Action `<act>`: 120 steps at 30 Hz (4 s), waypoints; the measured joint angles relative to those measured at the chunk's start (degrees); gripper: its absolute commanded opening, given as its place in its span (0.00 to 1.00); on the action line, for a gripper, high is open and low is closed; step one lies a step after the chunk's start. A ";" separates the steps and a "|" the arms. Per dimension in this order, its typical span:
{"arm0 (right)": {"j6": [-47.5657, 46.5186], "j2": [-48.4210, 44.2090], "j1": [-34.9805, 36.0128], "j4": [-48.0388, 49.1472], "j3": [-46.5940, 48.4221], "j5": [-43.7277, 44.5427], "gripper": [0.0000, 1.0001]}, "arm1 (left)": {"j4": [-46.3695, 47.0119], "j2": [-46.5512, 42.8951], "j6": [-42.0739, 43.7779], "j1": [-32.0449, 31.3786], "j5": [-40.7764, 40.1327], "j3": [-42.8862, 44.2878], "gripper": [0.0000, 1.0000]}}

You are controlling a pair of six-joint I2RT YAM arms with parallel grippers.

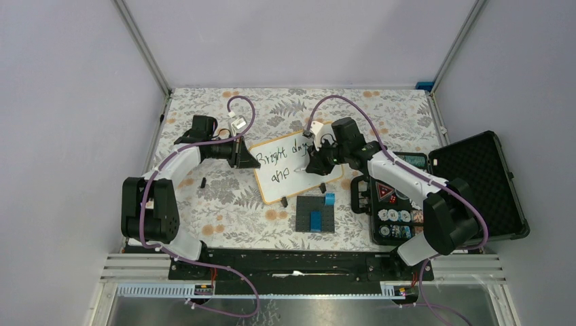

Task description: Write a sentence on the whiteboard

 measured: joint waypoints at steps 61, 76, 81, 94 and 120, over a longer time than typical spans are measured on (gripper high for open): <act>-1.11 1.27 0.31 -0.85 -0.26 -0.66 0.00 | -0.15 0.02 0.35 0.00 0.00 0.02 0.00; -1.09 1.27 -0.26 -1.68 1.92 -0.59 0.00 | -0.15 0.02 0.35 0.00 0.00 0.02 0.00; -1.09 1.27 -0.26 -1.68 1.92 -0.63 0.00 | -0.15 0.02 0.35 -0.02 0.00 0.02 0.00; -1.14 1.27 -0.28 -1.44 0.17 -1.22 0.00 | -0.17 0.02 0.37 0.00 -0.02 0.02 0.00; -0.92 -2.99 -2.05 -3.41 -0.42 0.28 0.00 | -0.42 0.02 0.61 -0.02 0.00 0.13 0.00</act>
